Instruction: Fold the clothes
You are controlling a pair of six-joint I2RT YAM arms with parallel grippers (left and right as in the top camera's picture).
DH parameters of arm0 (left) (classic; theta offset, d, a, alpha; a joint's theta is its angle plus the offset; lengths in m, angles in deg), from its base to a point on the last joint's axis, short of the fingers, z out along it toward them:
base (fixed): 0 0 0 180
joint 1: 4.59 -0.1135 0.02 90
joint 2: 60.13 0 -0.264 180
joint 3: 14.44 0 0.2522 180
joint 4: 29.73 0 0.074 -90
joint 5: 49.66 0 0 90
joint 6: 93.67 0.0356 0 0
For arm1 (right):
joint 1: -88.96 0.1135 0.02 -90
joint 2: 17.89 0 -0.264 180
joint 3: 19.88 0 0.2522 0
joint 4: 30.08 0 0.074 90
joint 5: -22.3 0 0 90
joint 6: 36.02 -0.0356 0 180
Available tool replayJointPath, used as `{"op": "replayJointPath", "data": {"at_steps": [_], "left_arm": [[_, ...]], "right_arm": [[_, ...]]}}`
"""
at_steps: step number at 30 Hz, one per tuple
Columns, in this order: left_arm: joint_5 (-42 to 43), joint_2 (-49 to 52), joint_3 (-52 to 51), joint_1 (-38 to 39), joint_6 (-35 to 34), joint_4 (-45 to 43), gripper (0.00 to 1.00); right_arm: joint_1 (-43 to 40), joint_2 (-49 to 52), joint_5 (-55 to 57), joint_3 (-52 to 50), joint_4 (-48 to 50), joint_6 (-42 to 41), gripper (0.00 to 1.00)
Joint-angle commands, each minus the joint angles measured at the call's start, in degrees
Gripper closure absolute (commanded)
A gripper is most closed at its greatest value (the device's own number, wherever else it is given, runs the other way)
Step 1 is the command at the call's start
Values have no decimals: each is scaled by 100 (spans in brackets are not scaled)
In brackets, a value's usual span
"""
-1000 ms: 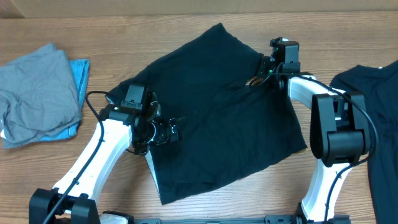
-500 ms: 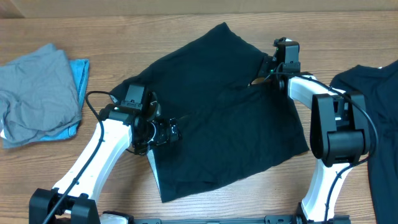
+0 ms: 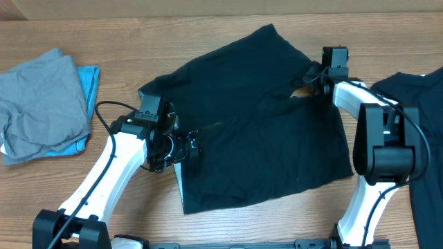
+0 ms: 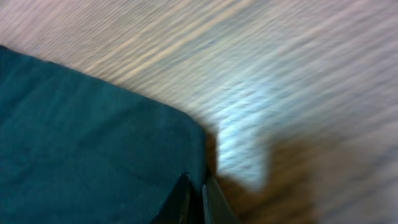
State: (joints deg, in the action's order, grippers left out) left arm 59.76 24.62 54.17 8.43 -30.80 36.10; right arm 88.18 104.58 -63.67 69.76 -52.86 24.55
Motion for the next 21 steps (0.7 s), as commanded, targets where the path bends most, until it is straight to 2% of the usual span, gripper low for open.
{"op": "replayJointPath", "data": {"at_steps": [1, 7, 17, 18, 19, 21], "left_arm": [[-55, -22, 81, -24, -72, -11, 0], [-55, -22, 81, -24, -72, -11, 0], [-55, -22, 81, -24, -72, -11, 0], [-55, -22, 81, -24, -72, -11, 0], [-55, -22, 81, -24, -72, -11, 0], [-55, -22, 81, -24, -72, -11, 0]], "right_arm": [[-122, -280, 1097, 2, -367, -291, 96], [-122, -518, 1600, 2, -887, -649, 96], [-122, -730, 1685, 2, -1113, -656, 96], [-122, -743, 1637, 2, -1095, -566, 87], [-120, -763, 1528, 2, -1051, -367, 62], [-122, -804, 1287, 2, -927, -13, 20]]}}
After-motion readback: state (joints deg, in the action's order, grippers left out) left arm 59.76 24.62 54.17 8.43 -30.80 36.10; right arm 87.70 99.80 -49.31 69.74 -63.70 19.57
